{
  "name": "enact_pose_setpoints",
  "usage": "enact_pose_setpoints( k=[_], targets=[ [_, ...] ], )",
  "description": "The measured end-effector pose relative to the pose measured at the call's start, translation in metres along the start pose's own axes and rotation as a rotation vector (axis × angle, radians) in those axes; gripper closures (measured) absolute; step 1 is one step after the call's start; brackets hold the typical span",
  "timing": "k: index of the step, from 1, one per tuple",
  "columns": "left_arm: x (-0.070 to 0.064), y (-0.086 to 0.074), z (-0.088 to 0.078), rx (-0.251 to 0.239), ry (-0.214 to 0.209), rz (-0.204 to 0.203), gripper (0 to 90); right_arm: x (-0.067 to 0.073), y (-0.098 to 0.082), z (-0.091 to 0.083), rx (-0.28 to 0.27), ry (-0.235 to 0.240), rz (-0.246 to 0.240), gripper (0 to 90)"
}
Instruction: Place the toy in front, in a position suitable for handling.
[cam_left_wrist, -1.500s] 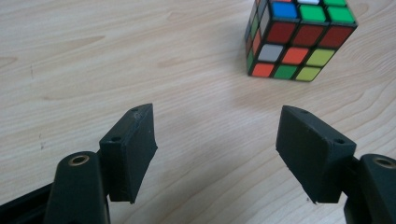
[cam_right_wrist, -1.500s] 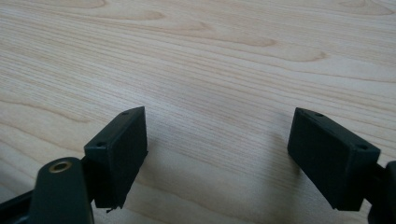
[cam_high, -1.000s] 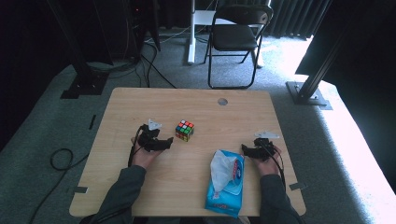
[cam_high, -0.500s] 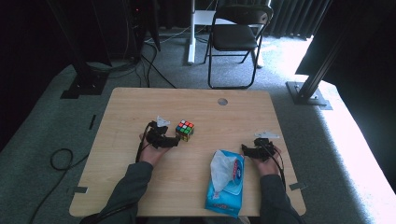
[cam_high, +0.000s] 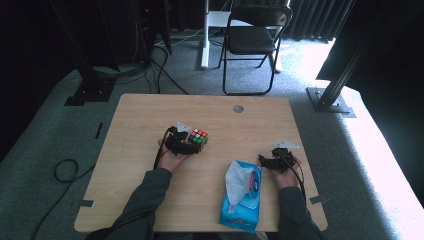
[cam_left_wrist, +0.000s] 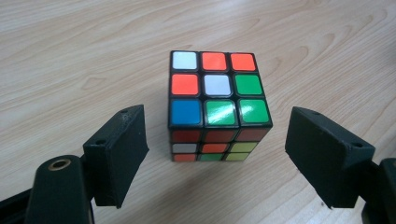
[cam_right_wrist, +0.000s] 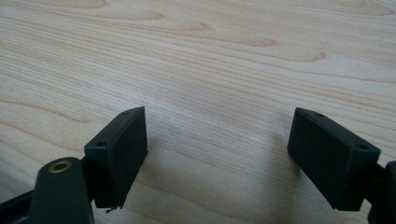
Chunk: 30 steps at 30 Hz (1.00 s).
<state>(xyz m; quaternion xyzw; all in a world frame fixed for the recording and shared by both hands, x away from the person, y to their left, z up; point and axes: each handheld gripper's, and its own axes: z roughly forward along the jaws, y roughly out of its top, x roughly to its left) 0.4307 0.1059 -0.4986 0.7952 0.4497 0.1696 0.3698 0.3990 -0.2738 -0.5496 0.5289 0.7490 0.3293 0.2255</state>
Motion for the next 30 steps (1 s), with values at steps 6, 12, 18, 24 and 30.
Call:
enact_pose_setpoints(
  k=[6,12,18,24,30],
  targets=[
    [-0.002,0.003,0.012,0.02,0.014,0.003,21.0,0.0,0.0,0.0,0.0,0.0,0.0,19.7],
    [-0.001,0.004,0.022,0.032,0.023,-0.014,21.0,0.0,0.0,0.0,0.0,0.0,-0.001,19.7],
    [-0.001,0.004,0.028,0.052,0.032,-0.011,21.2,0.0,0.0,0.0,0.0,0.0,-0.001,19.7],
    [0.0,0.004,0.032,0.067,0.03,-0.005,24.8,0.0,0.0,0.0,0.0,0.0,0.0,19.7],
    [-0.002,0.005,0.03,0.065,0.03,0.013,33.2,0.0,0.0,0.0,0.0,0.0,-0.001,19.7]
  ],
)
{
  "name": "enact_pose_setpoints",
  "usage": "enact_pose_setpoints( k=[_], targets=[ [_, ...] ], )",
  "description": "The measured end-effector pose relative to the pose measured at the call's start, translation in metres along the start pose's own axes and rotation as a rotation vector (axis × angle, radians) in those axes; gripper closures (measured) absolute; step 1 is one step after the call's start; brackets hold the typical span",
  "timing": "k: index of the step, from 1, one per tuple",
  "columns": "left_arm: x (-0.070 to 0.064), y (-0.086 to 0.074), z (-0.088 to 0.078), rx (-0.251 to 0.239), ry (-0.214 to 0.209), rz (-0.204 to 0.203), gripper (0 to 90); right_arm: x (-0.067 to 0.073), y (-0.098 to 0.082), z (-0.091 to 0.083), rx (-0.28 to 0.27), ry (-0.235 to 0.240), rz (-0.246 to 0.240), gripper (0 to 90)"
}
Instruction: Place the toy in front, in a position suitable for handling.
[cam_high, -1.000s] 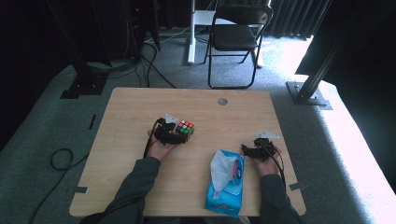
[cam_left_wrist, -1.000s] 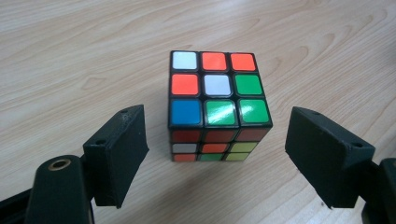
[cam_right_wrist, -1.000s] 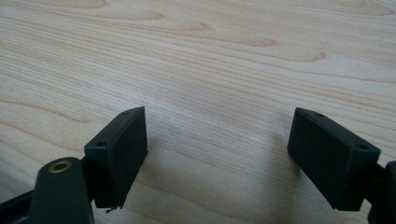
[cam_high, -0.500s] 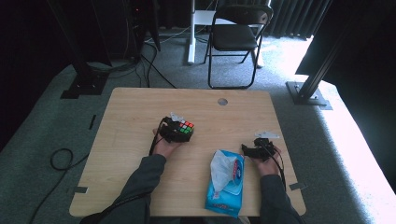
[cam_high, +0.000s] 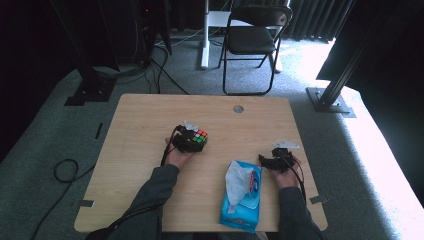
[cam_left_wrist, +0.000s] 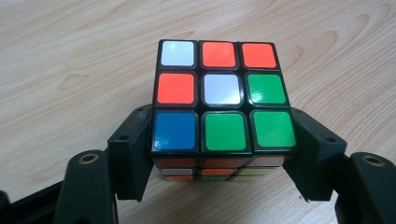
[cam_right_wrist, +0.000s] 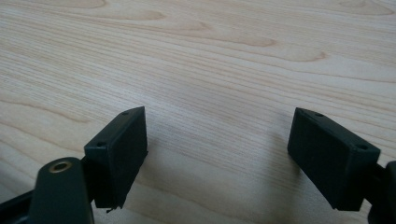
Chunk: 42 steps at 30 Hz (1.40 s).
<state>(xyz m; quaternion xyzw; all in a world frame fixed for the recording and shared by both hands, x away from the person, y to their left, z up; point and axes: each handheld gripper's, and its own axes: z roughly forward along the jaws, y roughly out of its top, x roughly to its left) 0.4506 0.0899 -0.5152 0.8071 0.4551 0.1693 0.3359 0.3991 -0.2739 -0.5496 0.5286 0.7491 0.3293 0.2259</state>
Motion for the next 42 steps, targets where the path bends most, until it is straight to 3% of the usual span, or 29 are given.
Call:
enact_pose_setpoints(
  k=[12,27,32,42],
  targets=[
    [0.001,-0.001,-0.005,-0.019,0.009,0.036,34.4,0.0,0.0,0.0,0.0,0.0,0.0,19.7],
    [0.0,-0.005,-0.032,-0.063,-0.033,0.075,34.4,0.0,0.0,0.0,0.0,0.0,0.001,19.7],
    [0.001,-0.009,-0.039,-0.055,-0.034,0.1,34.4,0.0,0.0,0.0,0.0,0.0,0.0,19.7],
    [0.007,-0.026,-0.052,-0.056,-0.042,0.089,34.4,0.0,0.0,0.0,0.001,0.0,0.0,19.7]
  ],
)
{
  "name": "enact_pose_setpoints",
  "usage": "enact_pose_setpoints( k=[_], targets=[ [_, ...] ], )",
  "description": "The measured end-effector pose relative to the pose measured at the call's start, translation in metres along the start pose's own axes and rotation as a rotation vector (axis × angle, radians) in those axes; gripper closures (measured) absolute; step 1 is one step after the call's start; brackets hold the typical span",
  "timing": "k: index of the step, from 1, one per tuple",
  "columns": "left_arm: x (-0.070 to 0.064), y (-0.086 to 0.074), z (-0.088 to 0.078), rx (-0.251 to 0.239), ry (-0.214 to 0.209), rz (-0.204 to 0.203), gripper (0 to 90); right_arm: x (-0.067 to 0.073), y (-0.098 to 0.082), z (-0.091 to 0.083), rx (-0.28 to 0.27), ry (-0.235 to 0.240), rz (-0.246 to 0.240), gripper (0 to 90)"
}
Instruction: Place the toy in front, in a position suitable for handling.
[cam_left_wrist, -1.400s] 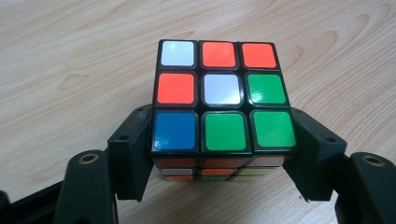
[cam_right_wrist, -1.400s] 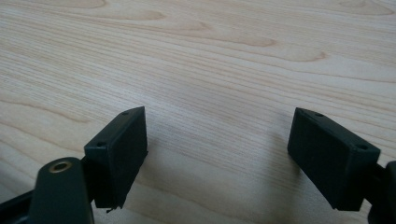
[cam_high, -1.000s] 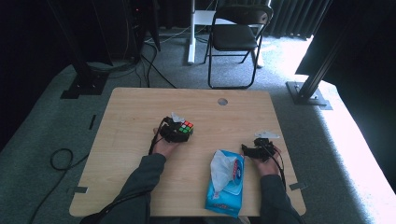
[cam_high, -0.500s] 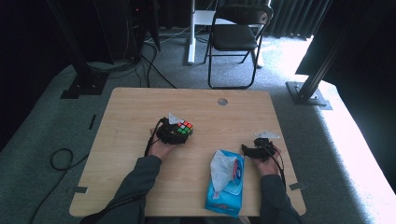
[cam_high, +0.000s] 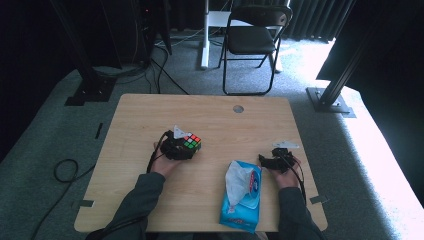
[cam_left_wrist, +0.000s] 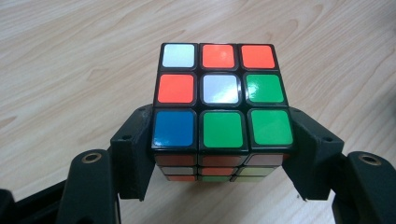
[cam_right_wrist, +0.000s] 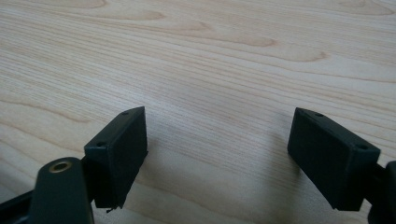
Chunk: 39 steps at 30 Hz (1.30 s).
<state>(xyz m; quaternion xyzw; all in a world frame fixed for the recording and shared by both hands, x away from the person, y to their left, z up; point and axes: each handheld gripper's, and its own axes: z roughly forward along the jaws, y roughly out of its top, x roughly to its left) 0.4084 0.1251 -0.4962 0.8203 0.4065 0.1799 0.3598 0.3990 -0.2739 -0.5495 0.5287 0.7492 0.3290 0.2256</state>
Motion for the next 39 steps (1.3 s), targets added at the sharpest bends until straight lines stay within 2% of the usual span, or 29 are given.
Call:
enact_pose_setpoints(
  k=[25,39],
  targets=[
    [0.005,-0.031,-0.017,-0.003,0.017,-0.028,34.4,0.0,0.0,0.0,0.0,0.0,0.0,19.7],
    [0.008,-0.039,-0.017,0.0,0.039,-0.028,34.4,0.0,0.0,0.0,-0.001,0.0,0.0,19.7]
  ],
)
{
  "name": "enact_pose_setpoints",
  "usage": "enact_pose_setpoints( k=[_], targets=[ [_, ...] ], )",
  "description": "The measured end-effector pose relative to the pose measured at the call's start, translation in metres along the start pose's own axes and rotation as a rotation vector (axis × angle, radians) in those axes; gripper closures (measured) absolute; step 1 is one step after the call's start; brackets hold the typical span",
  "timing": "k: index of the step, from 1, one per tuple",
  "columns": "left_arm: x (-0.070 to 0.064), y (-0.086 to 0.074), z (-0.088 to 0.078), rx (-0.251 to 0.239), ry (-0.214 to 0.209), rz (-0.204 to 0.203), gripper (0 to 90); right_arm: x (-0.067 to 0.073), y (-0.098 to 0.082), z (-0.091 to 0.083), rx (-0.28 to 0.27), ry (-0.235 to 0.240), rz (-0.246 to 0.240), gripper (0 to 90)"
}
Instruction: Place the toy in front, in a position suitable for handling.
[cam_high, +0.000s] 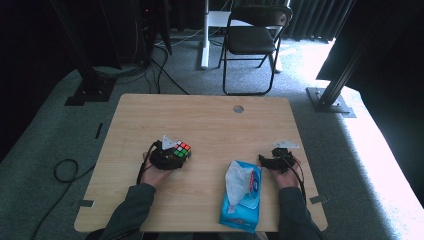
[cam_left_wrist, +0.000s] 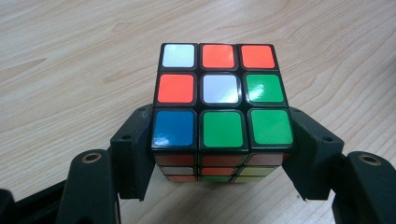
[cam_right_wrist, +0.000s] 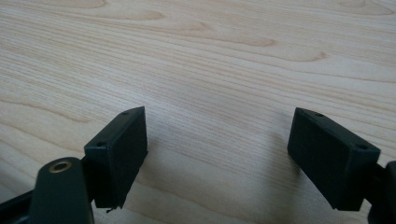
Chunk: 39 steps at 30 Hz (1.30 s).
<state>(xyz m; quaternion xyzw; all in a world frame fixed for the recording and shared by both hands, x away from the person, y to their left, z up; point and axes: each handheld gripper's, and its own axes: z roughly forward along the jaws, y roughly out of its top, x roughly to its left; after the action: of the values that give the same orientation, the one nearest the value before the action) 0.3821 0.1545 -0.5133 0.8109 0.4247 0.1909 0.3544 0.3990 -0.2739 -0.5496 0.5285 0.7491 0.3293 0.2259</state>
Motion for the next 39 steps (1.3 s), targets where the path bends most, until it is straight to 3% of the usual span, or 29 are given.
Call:
enact_pose_setpoints(
  k=[16,23,30,39],
  targets=[
    [-0.001,-0.005,0.002,0.011,0.006,0.007,34.3,0.0,0.0,0.0,0.0,0.0,0.0,19.7],
    [0.0,-0.007,0.002,0.005,-0.006,-0.009,33.8,0.0,0.0,0.0,0.001,0.001,0.0,19.7],
    [0.006,-0.009,-0.004,-0.022,-0.023,-0.045,26.6,0.0,0.0,0.0,0.0,0.0,0.0,19.7],
    [0.008,-0.008,-0.022,-0.073,-0.031,-0.073,26.4,0.0,0.0,0.0,0.0,0.001,0.0,19.7]
  ],
)
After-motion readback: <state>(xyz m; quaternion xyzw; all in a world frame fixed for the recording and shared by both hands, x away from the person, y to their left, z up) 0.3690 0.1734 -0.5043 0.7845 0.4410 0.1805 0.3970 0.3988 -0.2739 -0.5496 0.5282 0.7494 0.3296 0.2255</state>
